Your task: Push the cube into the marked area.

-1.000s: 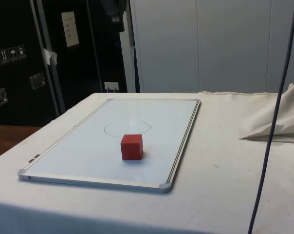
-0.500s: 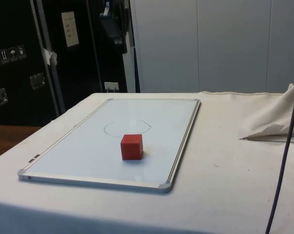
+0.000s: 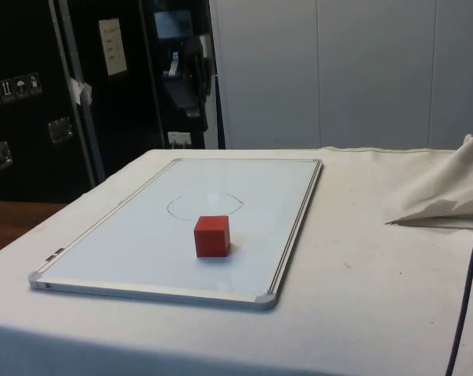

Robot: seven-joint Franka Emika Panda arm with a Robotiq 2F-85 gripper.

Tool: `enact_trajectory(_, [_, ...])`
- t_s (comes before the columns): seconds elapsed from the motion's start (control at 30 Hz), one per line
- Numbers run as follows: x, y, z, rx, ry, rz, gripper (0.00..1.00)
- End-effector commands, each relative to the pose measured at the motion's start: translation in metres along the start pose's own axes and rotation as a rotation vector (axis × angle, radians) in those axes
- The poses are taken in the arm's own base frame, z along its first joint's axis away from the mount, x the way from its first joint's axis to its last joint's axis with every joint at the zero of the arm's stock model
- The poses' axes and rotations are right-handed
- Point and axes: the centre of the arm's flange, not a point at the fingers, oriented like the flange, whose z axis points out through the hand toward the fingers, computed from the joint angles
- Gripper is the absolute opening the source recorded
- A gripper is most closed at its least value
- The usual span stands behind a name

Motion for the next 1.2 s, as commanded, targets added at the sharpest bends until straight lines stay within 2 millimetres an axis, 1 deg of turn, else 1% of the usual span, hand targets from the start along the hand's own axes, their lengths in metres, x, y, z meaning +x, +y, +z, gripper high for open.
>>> enact_trajectory(0.0, [0.001,-0.005,0.007,0.011,0.003,0.004,0.00])
enact_trajectory(0.03, [0.000,-0.001,0.003,0.002,-0.001,0.000,0.00])
enact_trajectory(0.1, [0.001,-0.010,0.018,0.017,-0.001,0.003,0.00])
enact_trajectory(0.27, [0.003,-0.022,0.038,0.030,-0.006,-0.001,0.00])
enact_trajectory(0.3, [0.003,-0.020,0.036,0.022,-0.012,-0.004,0.00])
enact_trajectory(0.33, [0.003,-0.023,0.042,0.033,-0.009,0.000,0.00])
enact_trajectory(0.5, [-0.002,-0.029,0.059,0.044,-0.011,-0.002,0.00])
enact_trajectory(0.53, [-0.005,-0.030,0.066,0.047,-0.014,-0.003,0.00])
enact_trajectory(0.57, [-0.004,-0.031,0.070,0.048,-0.014,-0.004,0.00])
enact_trajectory(0.6, [-0.006,-0.029,0.068,0.039,-0.018,-0.006,0.00])
enact_trajectory(0.67, [-0.002,-0.032,0.077,0.048,-0.016,-0.006,0.00])
enact_trajectory(0.8, [-0.003,-0.035,0.090,0.046,-0.007,-0.014,0.00])
enact_trajectory(0.87, [-0.002,-0.037,0.096,0.045,-0.002,-0.025,0.00])
enact_trajectory(0.9, [-0.002,-0.036,0.095,0.038,-0.011,-0.022,0.00])
enact_trajectory(1.03, [-0.002,-0.037,0.107,0.047,0.005,-0.043,0.00])
enact_trajectory(1.1, [-0.005,-0.038,0.115,0.052,0.011,-0.053,0.00])
enact_trajectory(1.17, [-0.007,-0.039,0.118,0.057,0.017,-0.058,0.00])
